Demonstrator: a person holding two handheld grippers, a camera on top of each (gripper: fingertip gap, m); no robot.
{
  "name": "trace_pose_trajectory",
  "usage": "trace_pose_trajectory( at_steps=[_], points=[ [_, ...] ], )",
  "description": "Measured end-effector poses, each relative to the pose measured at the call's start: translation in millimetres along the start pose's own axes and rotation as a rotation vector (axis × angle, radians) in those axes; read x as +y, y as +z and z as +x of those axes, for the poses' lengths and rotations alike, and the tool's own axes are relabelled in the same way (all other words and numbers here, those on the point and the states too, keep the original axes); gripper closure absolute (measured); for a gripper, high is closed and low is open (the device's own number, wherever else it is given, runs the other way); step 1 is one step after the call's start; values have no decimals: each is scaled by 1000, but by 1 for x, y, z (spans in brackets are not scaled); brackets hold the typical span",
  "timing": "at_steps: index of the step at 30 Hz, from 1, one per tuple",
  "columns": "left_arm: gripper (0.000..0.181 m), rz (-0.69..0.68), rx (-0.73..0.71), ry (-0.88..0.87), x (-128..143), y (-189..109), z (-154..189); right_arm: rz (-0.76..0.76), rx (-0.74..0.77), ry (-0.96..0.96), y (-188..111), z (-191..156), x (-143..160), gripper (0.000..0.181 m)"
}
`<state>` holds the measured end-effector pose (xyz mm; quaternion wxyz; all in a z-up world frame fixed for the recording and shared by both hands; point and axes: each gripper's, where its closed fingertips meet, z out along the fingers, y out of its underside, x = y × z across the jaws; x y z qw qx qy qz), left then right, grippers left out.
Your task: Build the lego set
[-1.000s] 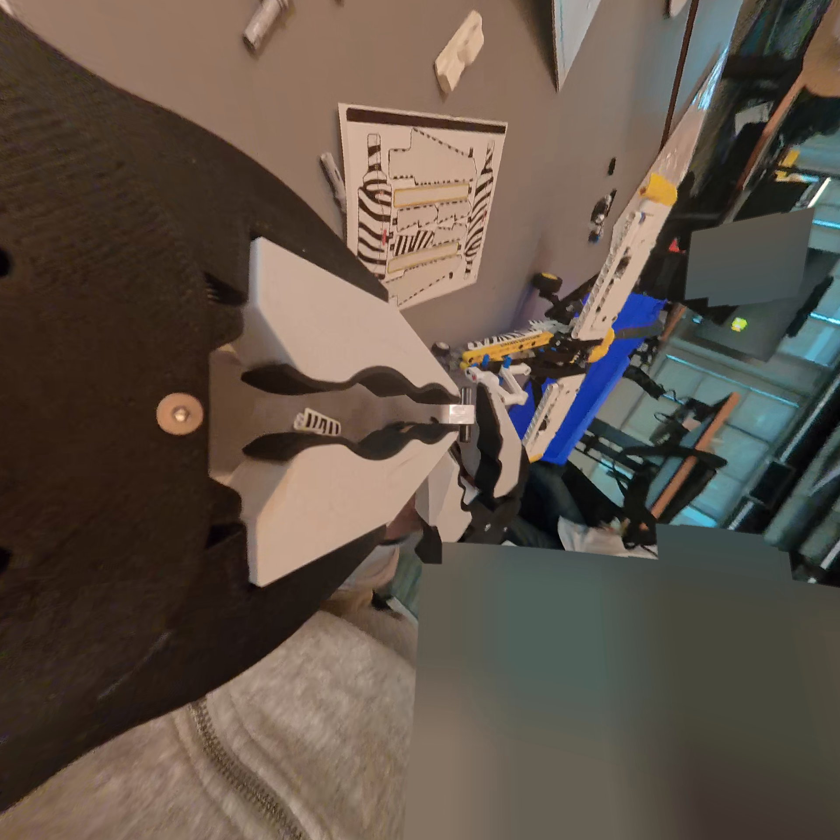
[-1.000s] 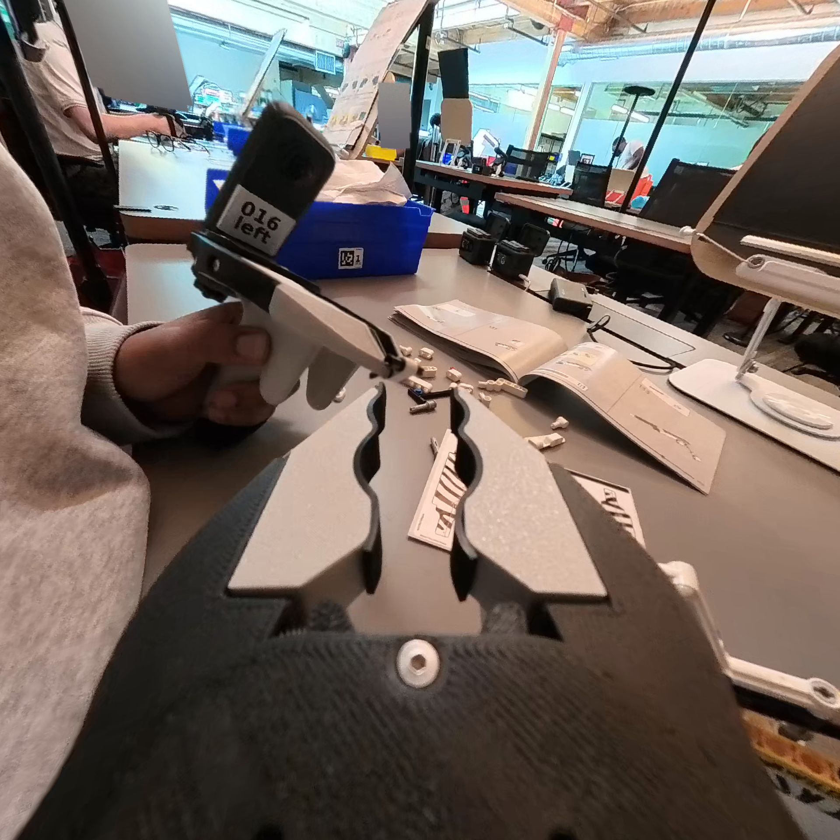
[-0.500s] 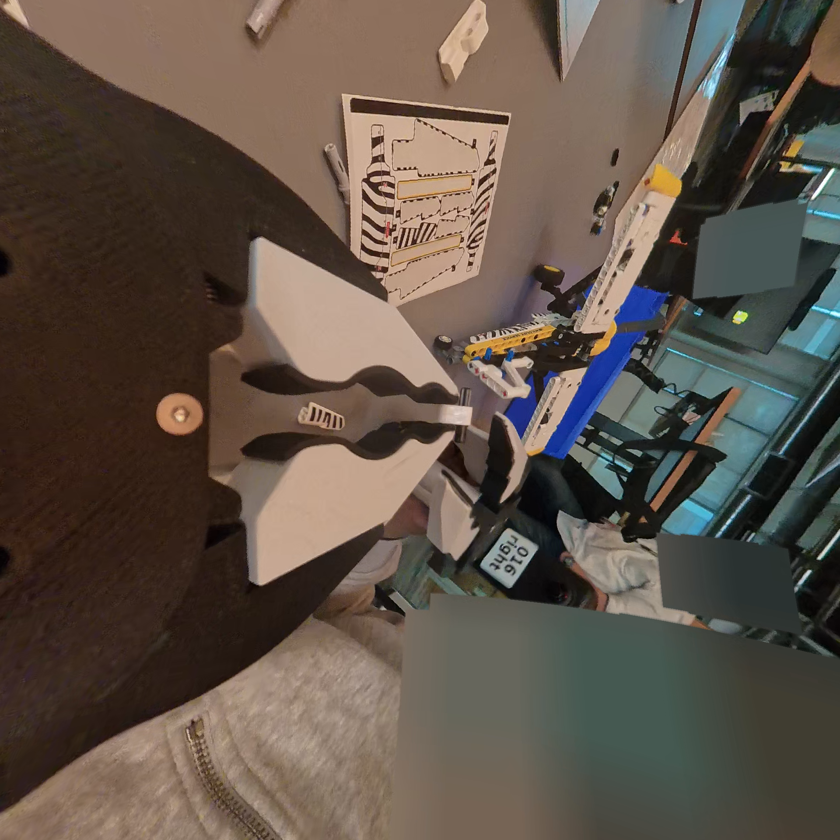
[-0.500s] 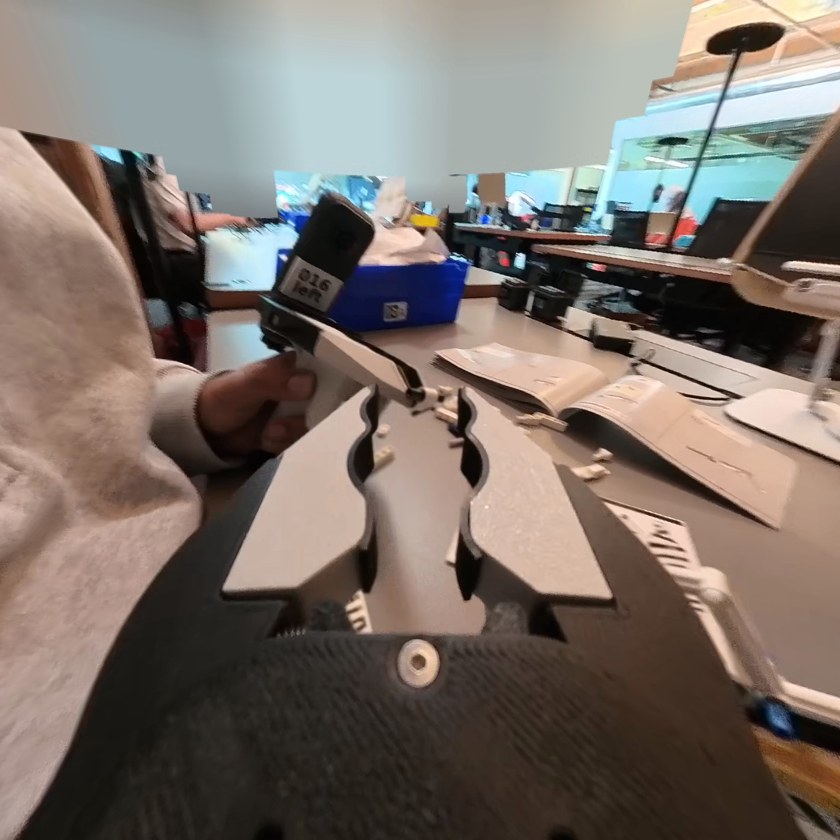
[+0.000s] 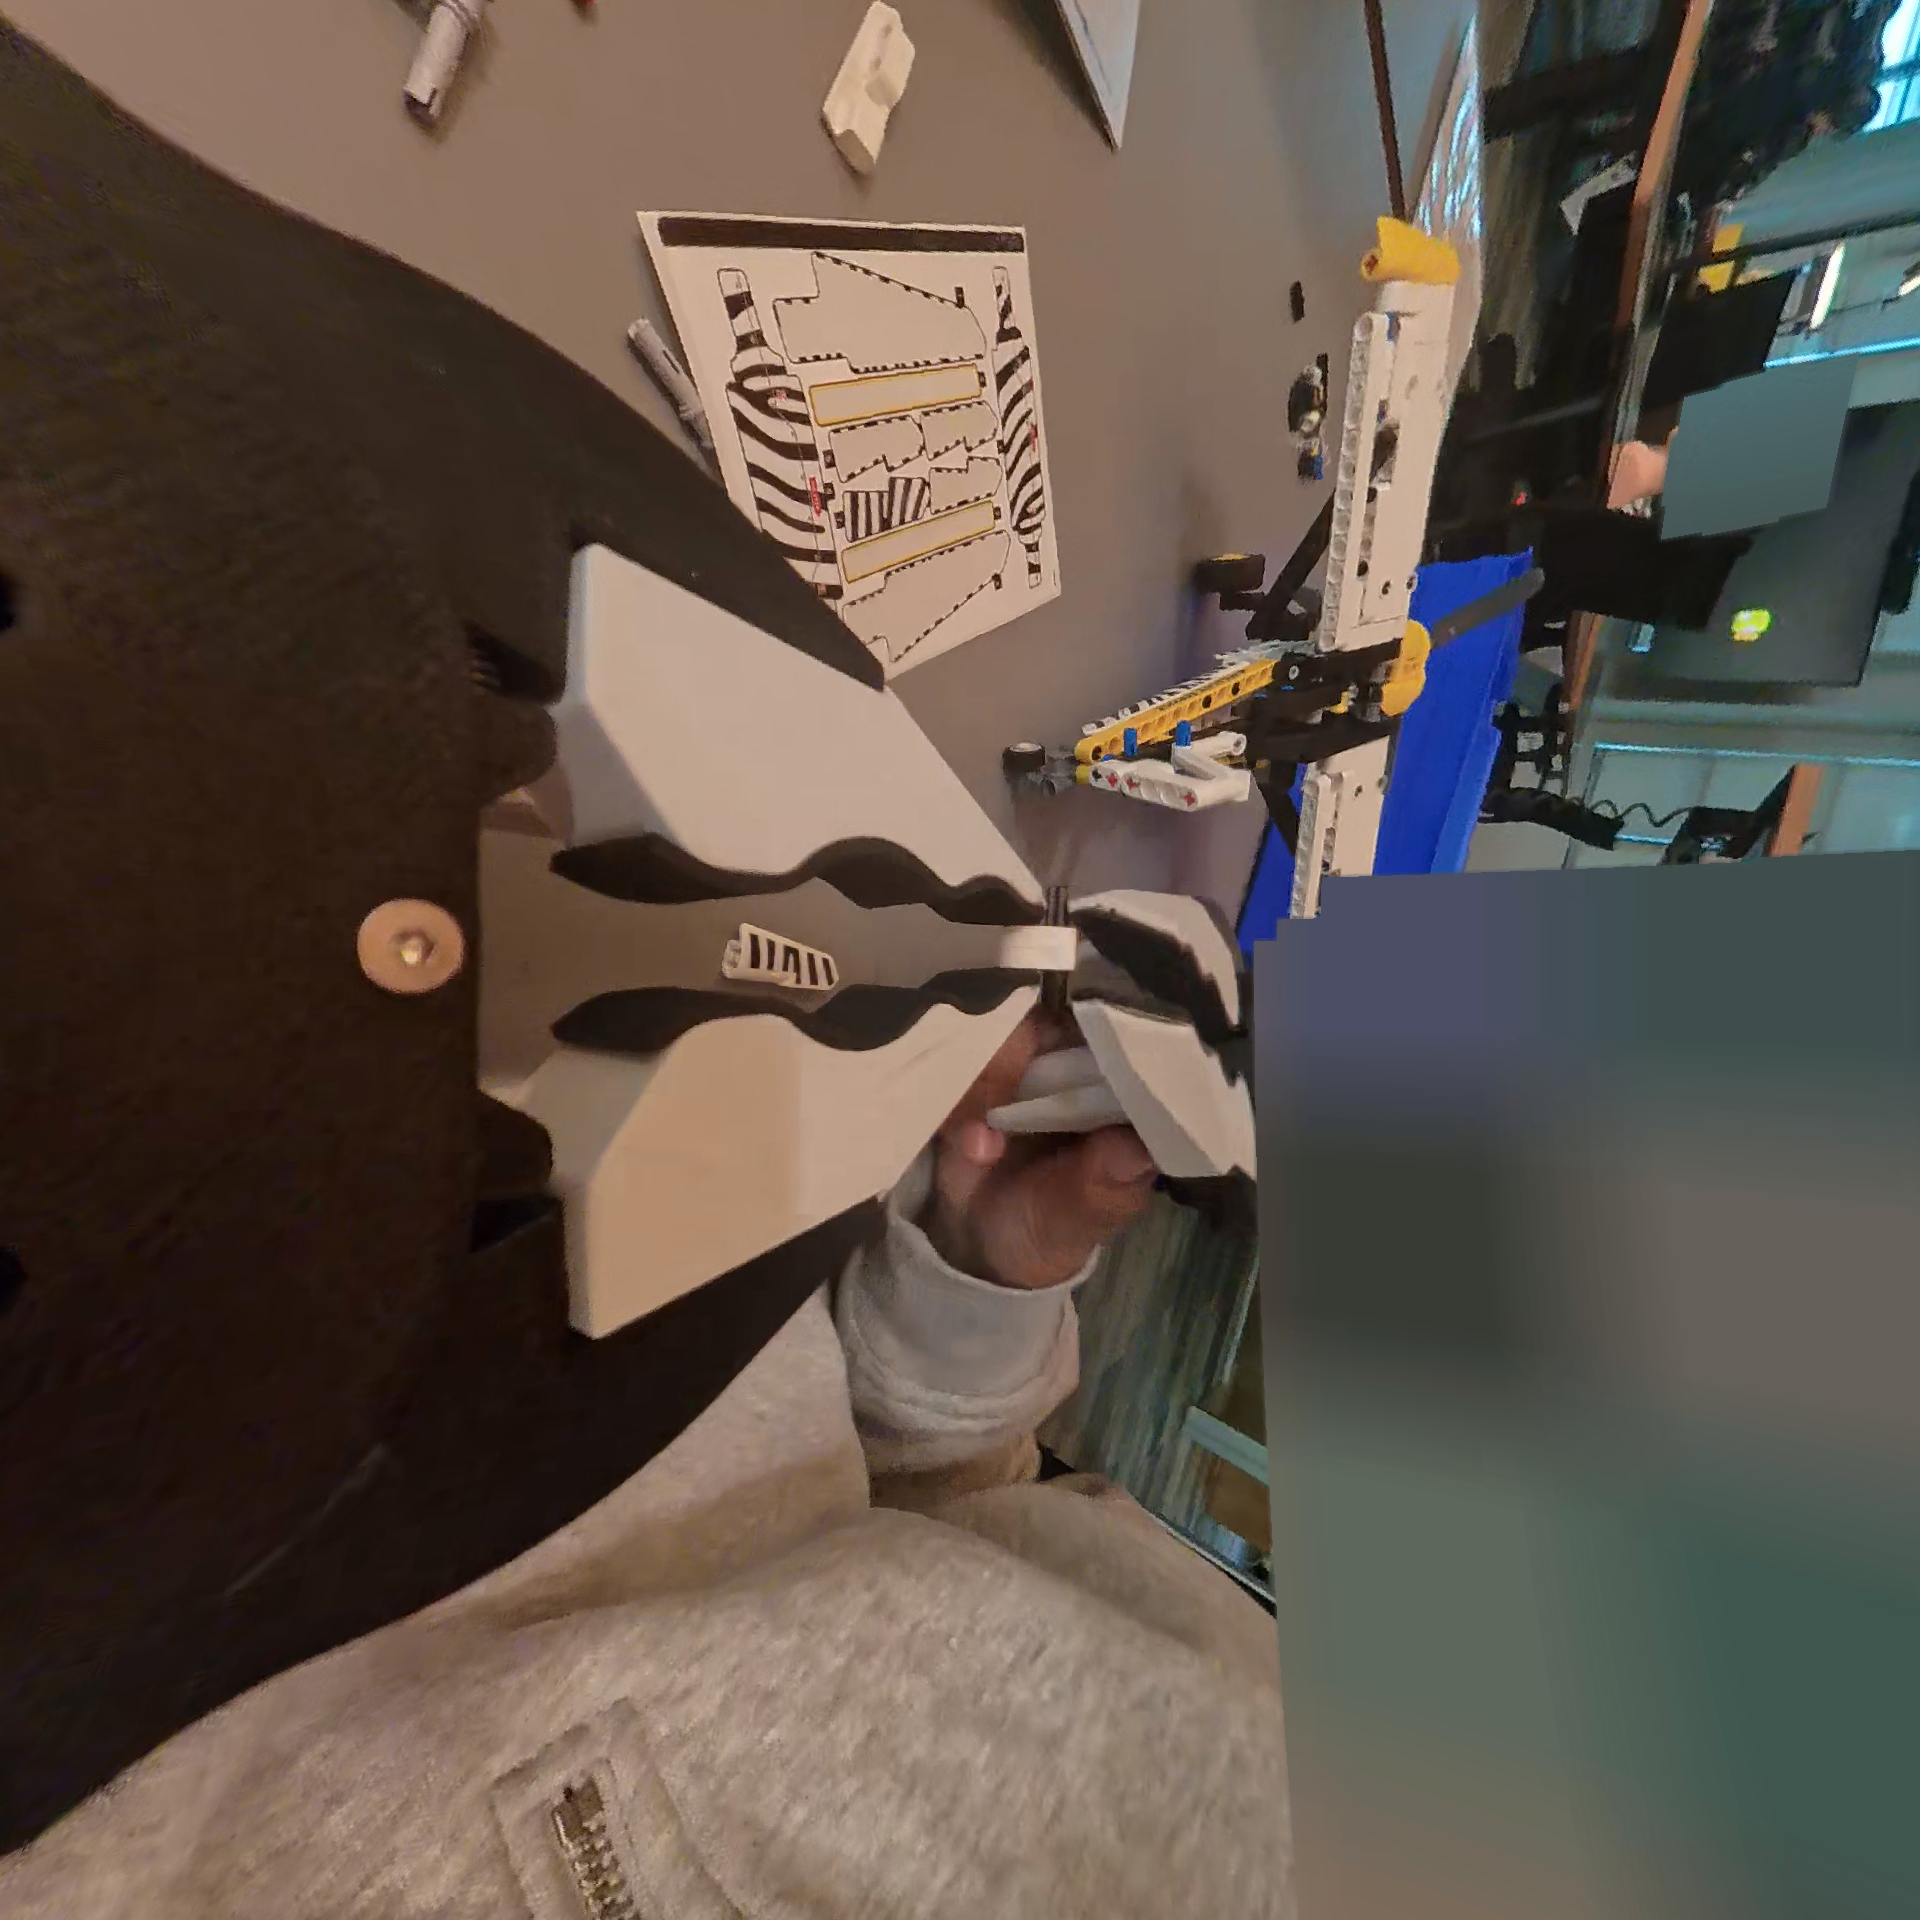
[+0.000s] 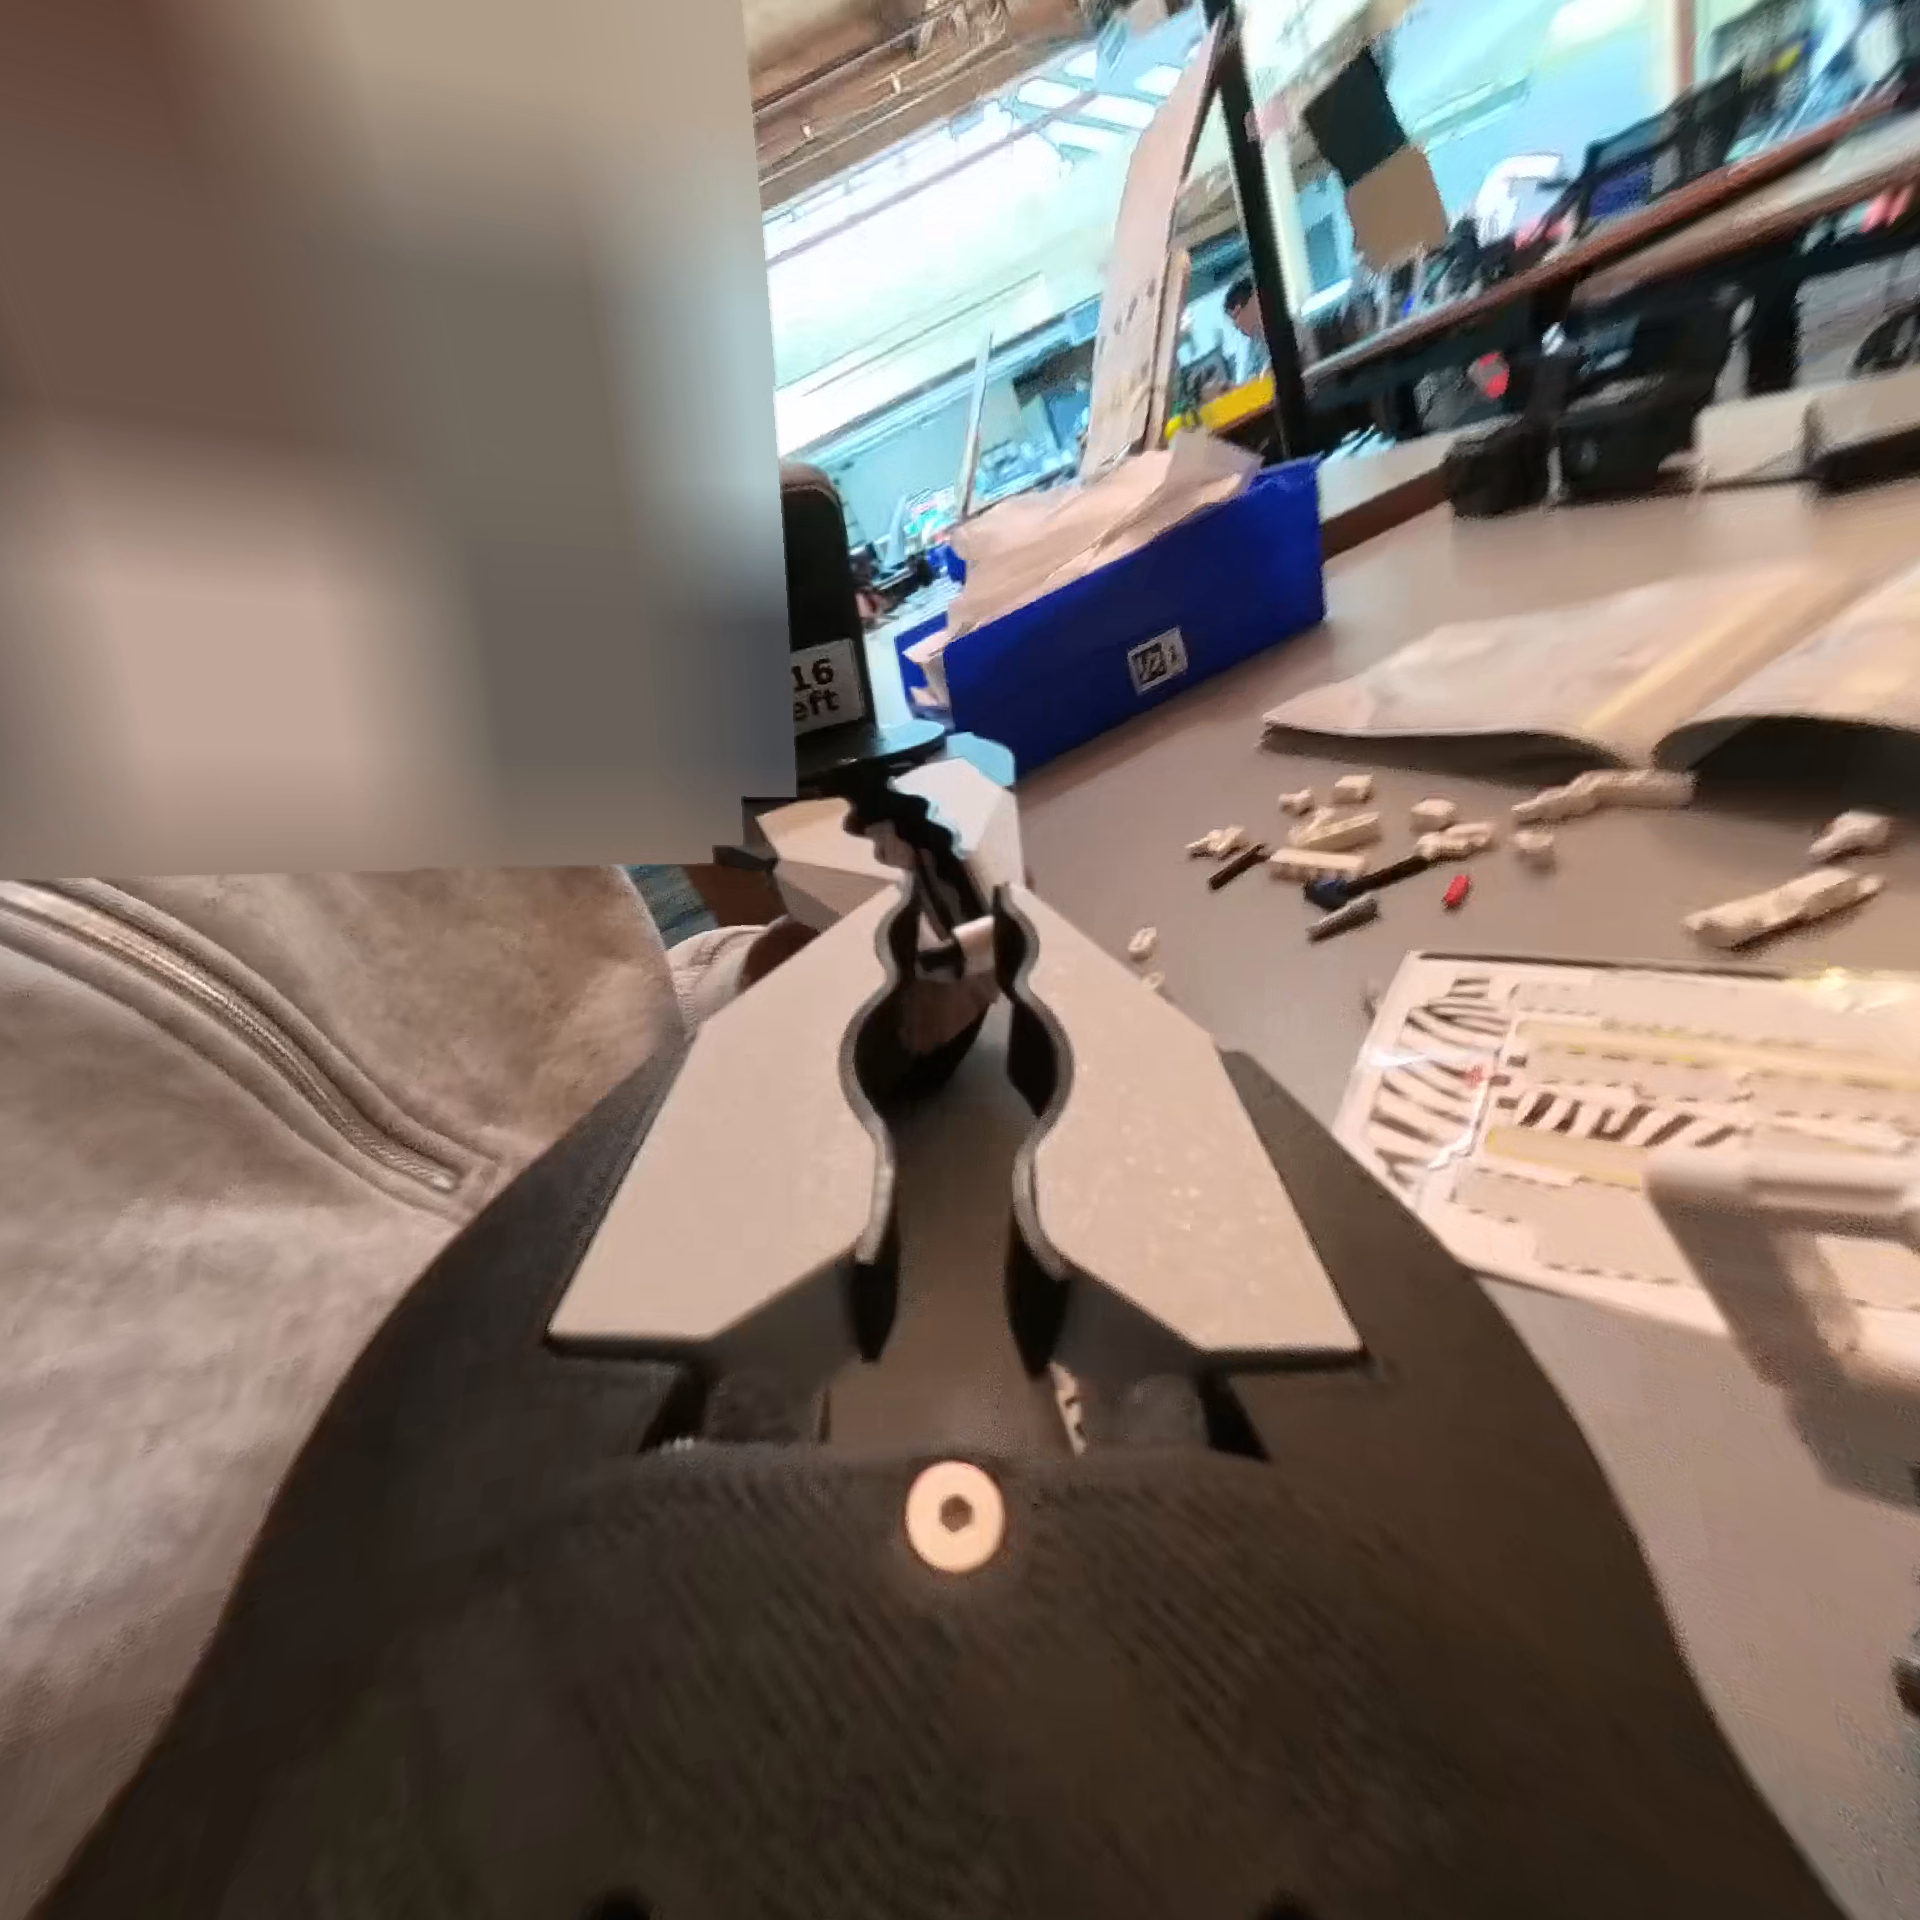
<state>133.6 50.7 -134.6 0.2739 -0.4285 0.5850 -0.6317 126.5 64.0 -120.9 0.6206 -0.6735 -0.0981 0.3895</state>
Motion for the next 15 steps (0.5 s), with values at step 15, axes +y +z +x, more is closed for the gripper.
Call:
trace_pose_trajectory(
  at_steps=[15],
  points=[
    [176,-32,33,91,4,5,11,-117,-43,160,-6,-3,10,151]
  ],
)
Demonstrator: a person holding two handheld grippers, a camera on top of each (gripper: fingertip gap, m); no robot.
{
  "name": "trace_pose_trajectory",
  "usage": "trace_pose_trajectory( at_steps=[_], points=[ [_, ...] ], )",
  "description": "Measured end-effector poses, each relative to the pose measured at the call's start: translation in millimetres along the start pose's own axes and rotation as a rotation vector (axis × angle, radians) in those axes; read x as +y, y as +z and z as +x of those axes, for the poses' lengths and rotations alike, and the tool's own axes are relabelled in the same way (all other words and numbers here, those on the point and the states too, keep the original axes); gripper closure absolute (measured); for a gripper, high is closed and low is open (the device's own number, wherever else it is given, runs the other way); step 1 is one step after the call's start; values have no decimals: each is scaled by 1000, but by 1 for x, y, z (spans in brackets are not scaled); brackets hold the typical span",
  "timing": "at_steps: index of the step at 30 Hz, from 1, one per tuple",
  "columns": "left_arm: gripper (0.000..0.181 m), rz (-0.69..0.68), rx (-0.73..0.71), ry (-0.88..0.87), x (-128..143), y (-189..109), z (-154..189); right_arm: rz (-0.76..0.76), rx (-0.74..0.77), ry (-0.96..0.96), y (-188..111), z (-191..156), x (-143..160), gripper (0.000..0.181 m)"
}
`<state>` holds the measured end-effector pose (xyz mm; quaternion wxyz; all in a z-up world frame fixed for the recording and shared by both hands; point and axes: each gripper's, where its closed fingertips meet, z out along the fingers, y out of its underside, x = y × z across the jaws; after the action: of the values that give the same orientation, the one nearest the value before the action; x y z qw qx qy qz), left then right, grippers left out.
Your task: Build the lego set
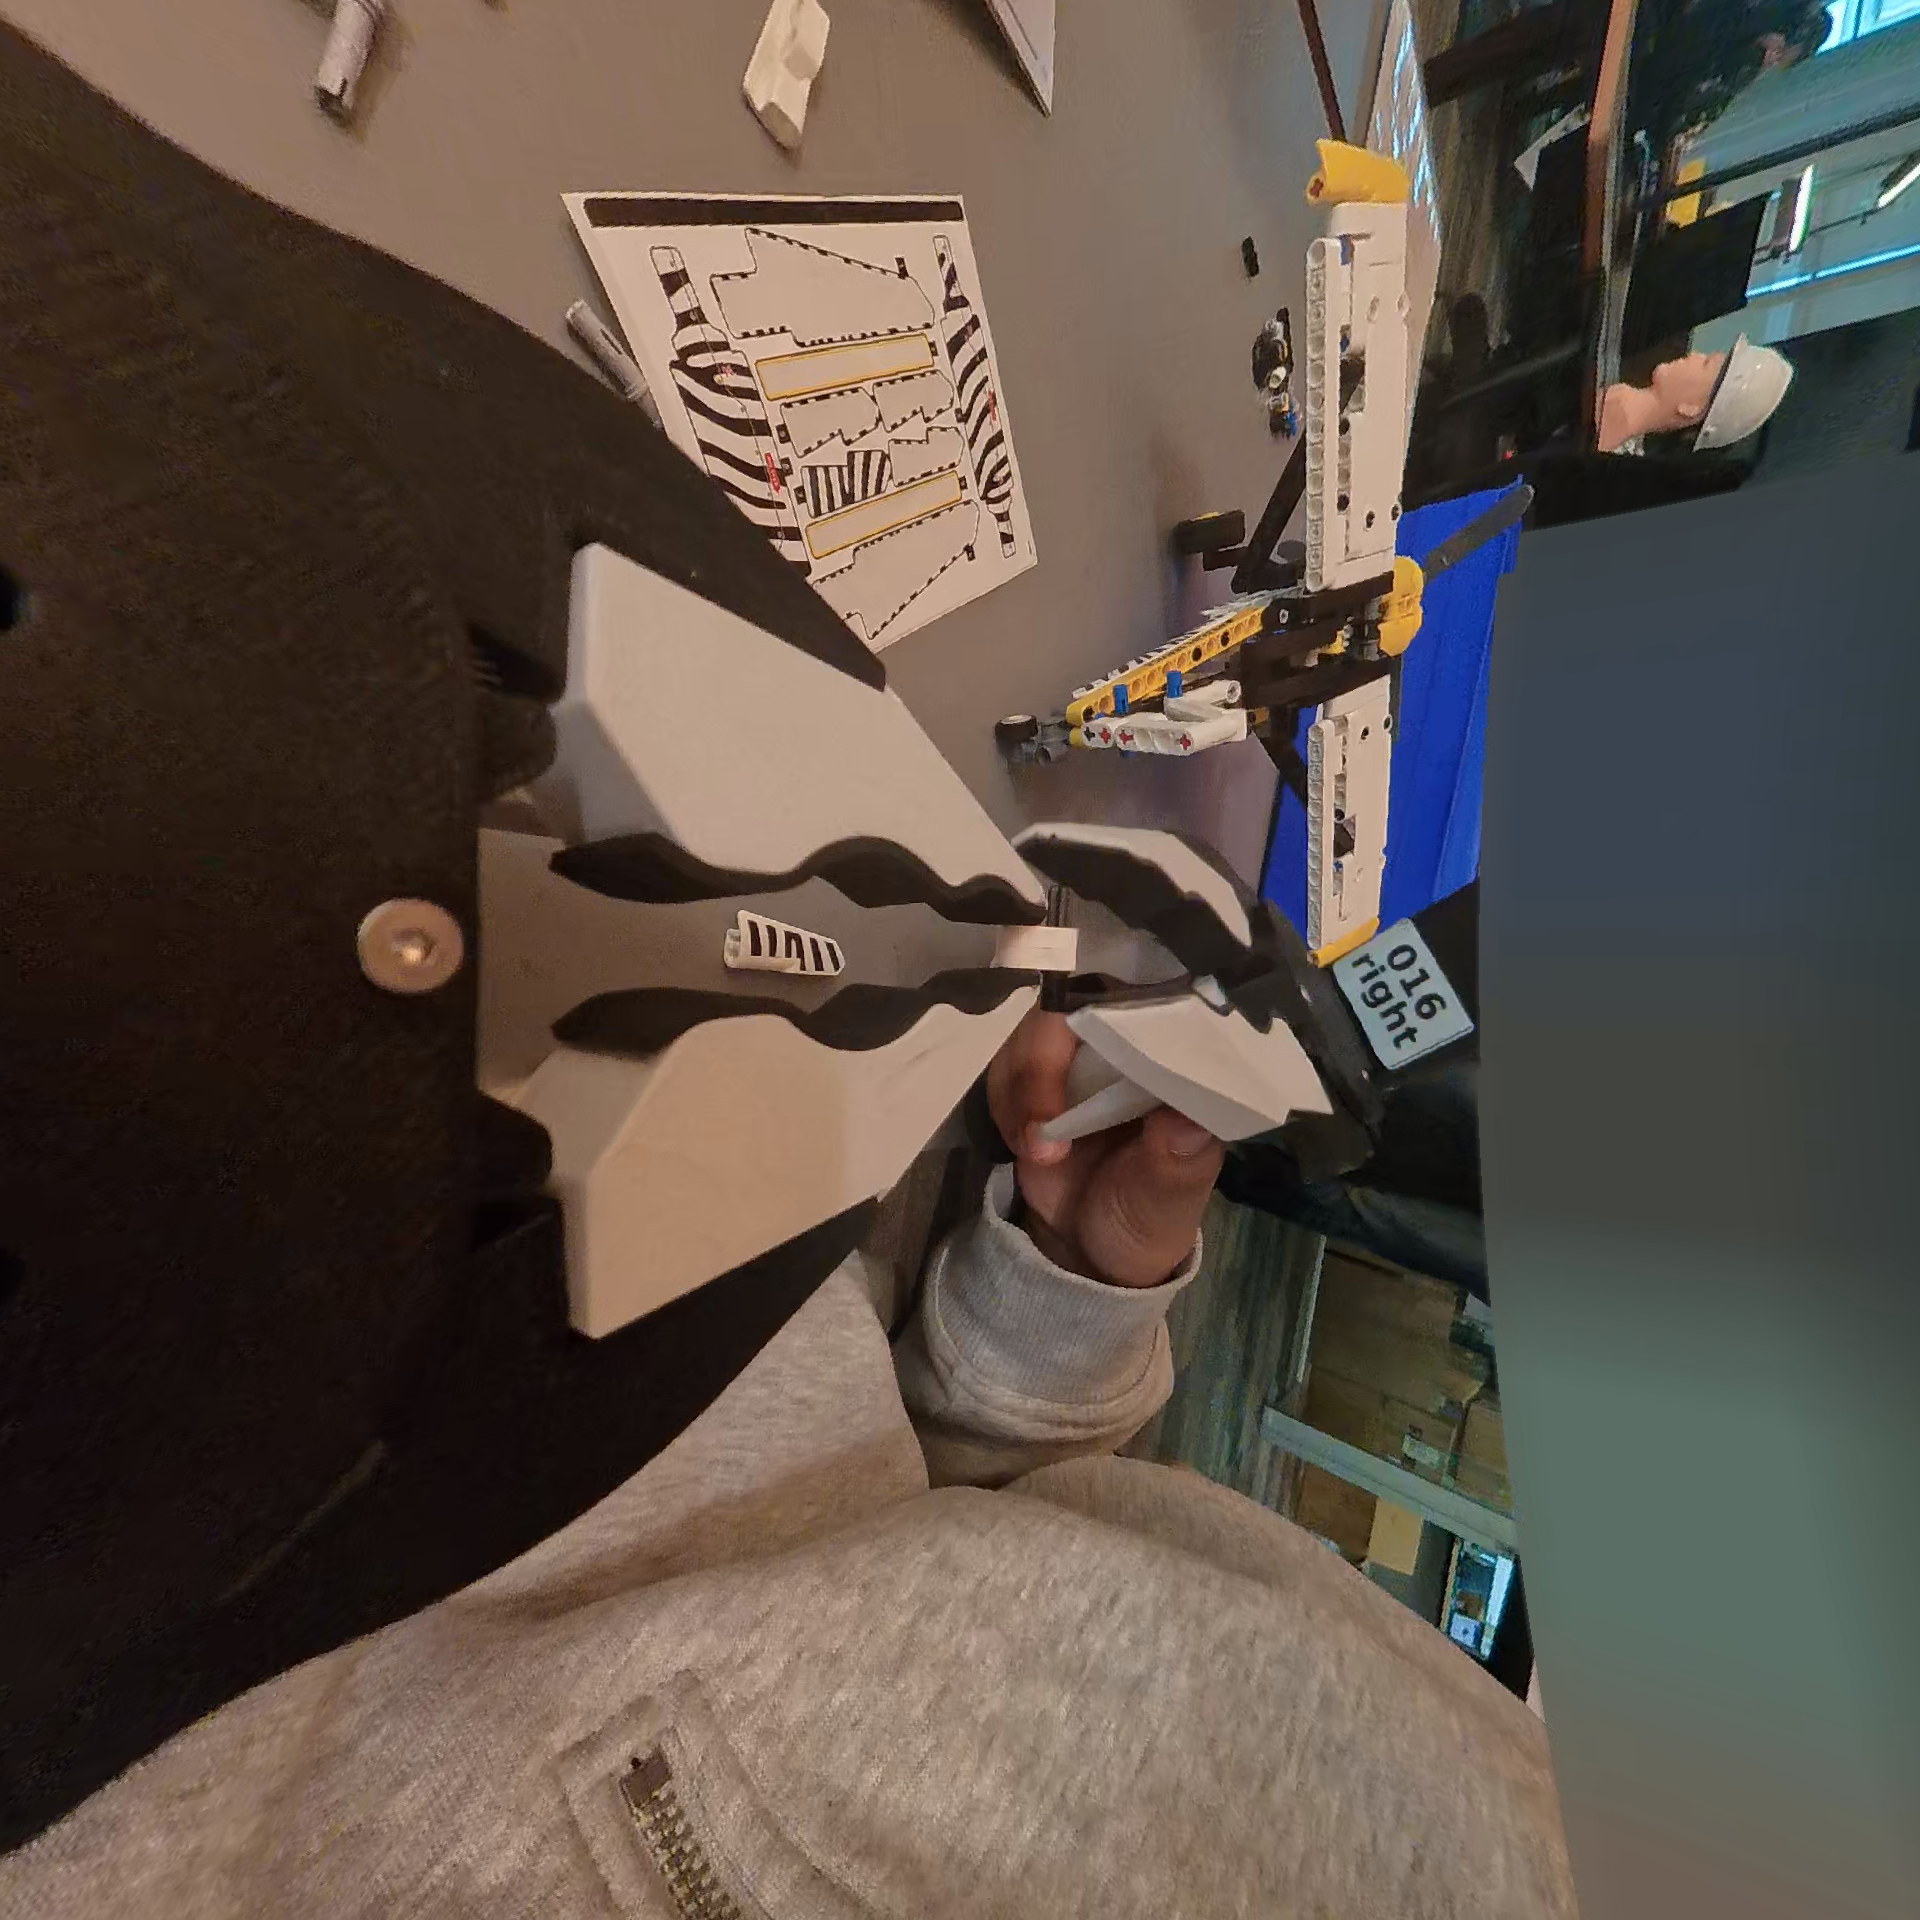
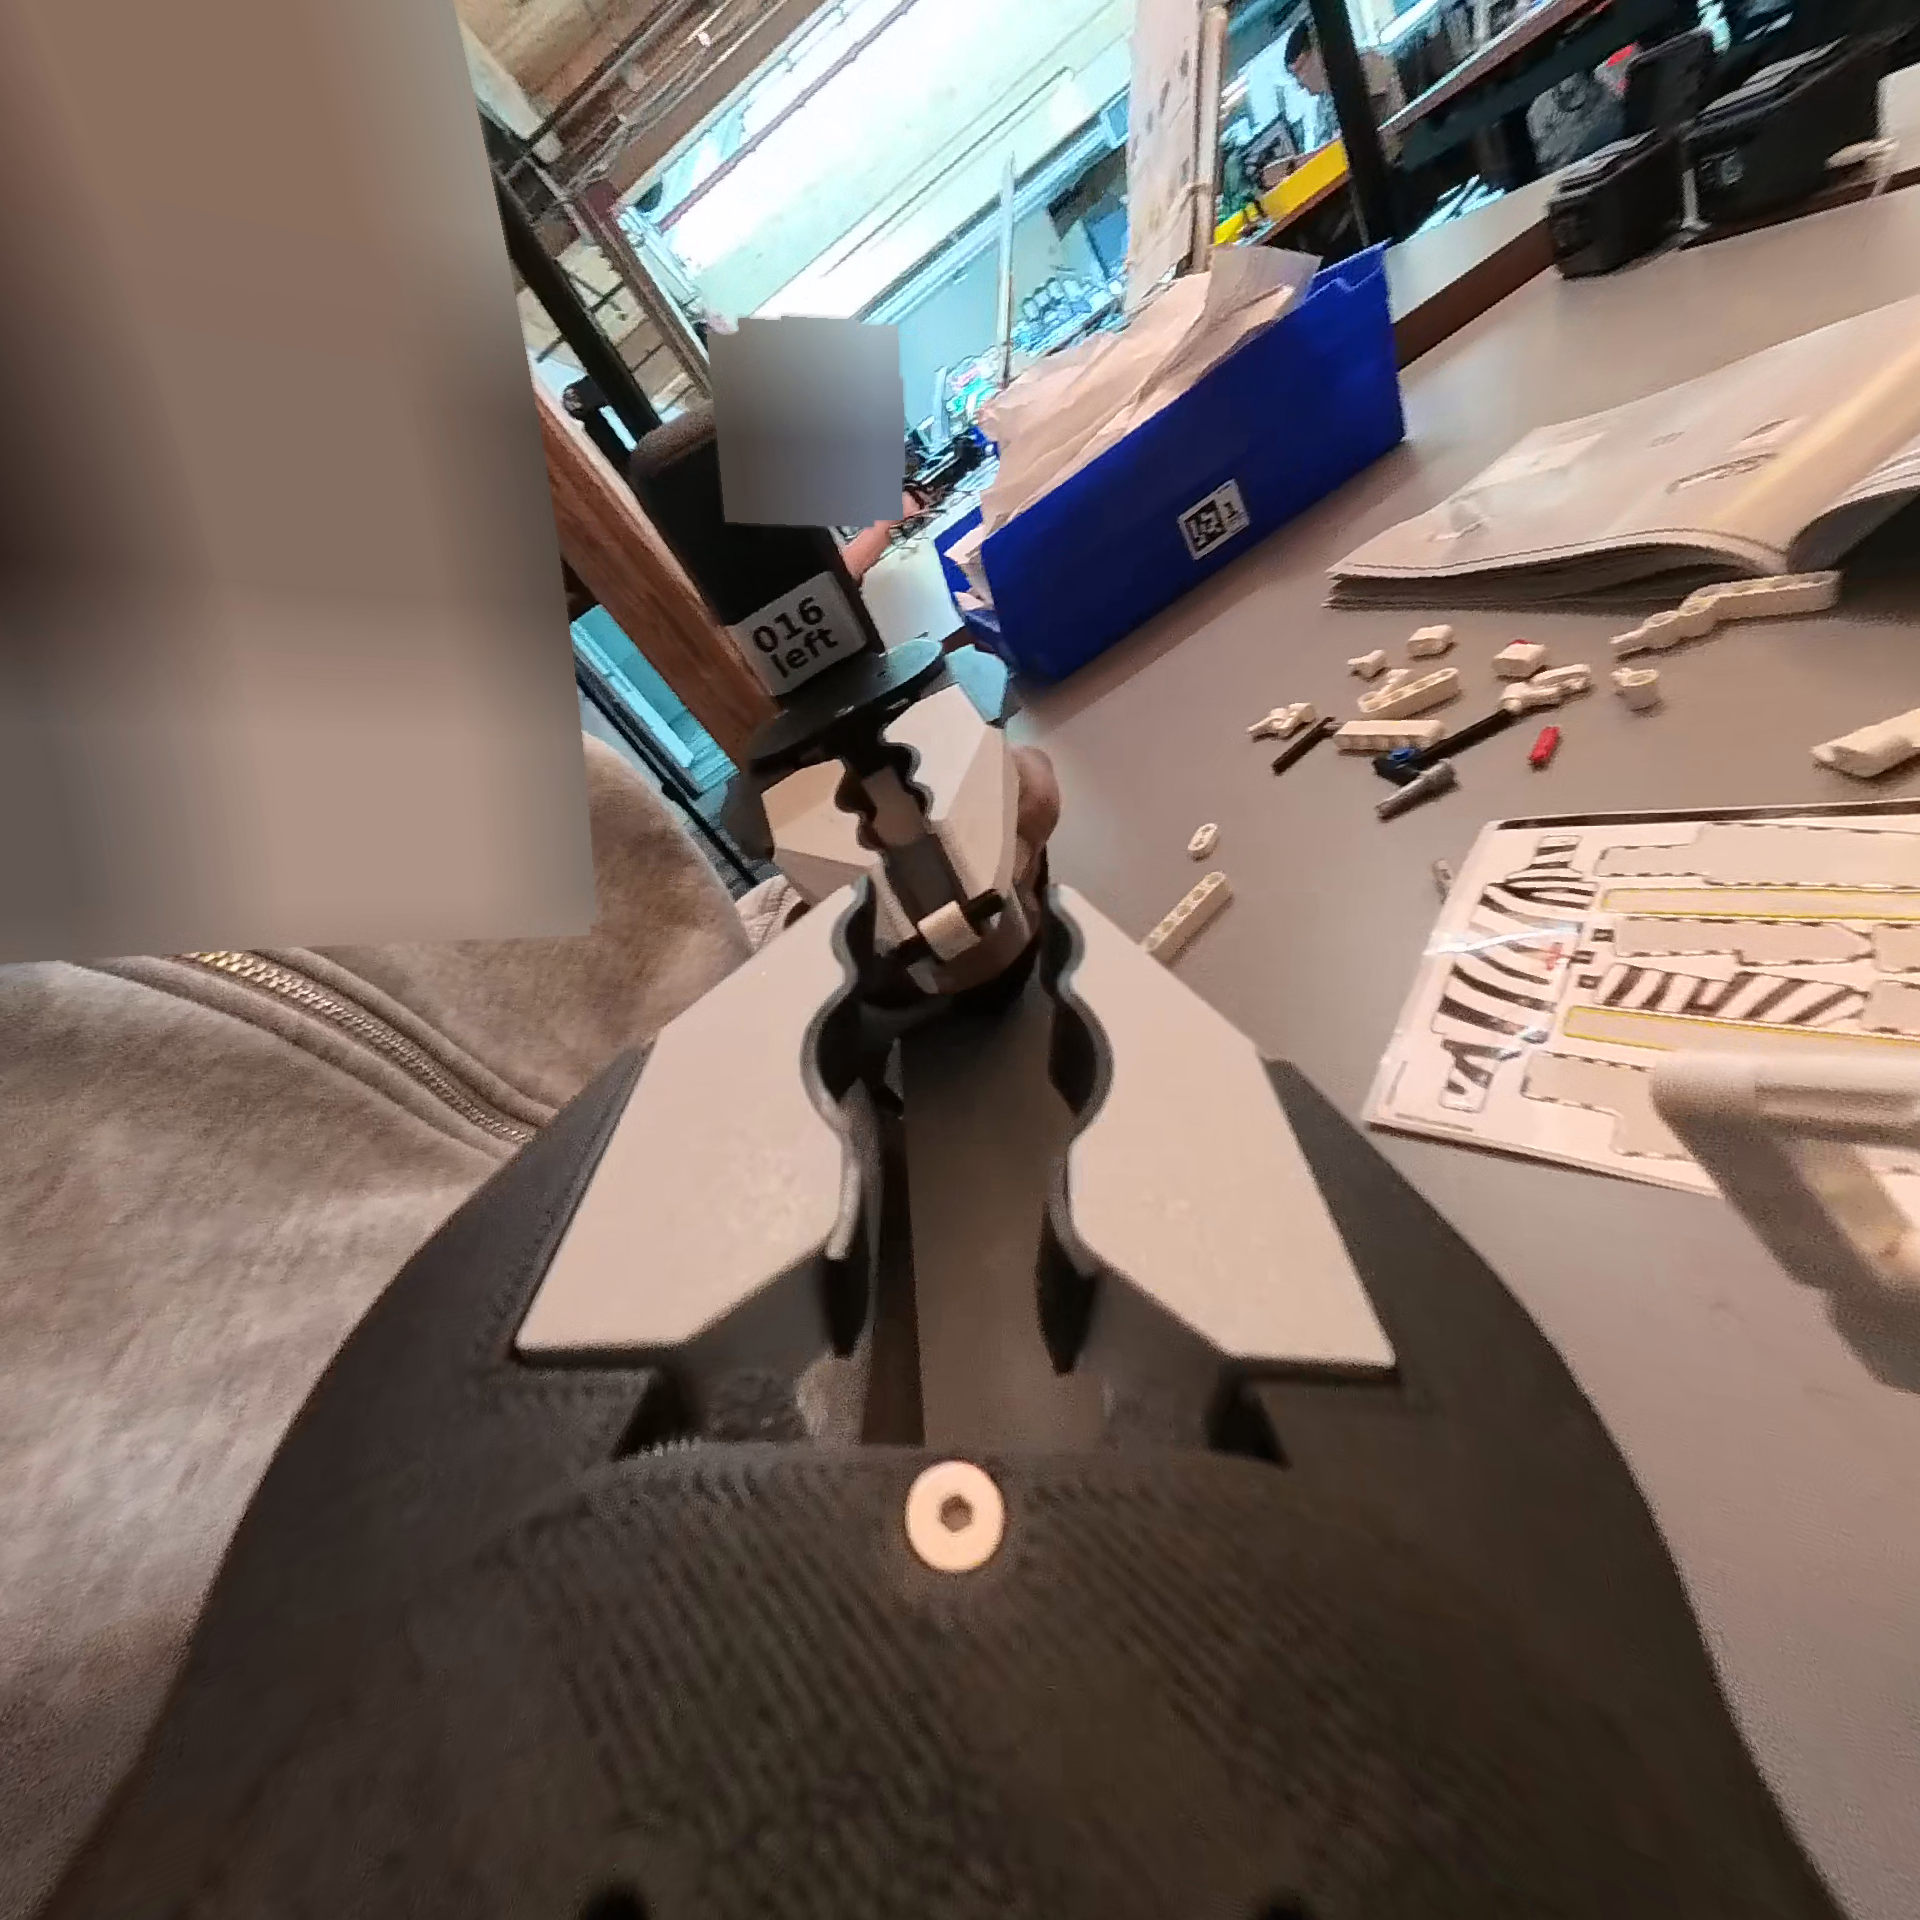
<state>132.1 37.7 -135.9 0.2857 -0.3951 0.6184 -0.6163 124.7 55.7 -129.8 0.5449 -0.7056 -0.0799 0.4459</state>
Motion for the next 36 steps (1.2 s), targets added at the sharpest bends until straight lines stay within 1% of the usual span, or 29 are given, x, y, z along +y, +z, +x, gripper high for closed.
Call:
trace_pose_trajectory(
  at_steps=[5,8,9,14,17,20,26,31,33,36],
  points=[
    [176,9,13,-18,-1,-1,0,-7,-3,-3,5,2,4,149],
    [176,10,10,-19,-1,-1,0,1,-28,-9,5,-3,2,160],
    [176,11,12,-21,-1,-1,0,3,-30,-9,5,-3,2,161],
    [176,6,16,-38,0,0,-1,16,-43,19,4,-1,2,163],
    [174,-8,24,-89,2,0,-2,31,-34,40,3,3,2,167],
    [174,-9,36,-126,3,0,-4,38,-32,45,3,5,2,167],
    [174,7,26,-121,1,-1,-5,64,-49,79,3,6,0,168],
    [171,73,-8,-164,-7,-9,-15,163,-98,160,-8,7,-15,169],
    [166,88,-24,-169,-8,-10,-19,191,-71,162,-11,12,-18,169],
    [156,40,-41,-144,-2,-5,-18,220,-6,158,-10,20,-21,168]
  ],
)
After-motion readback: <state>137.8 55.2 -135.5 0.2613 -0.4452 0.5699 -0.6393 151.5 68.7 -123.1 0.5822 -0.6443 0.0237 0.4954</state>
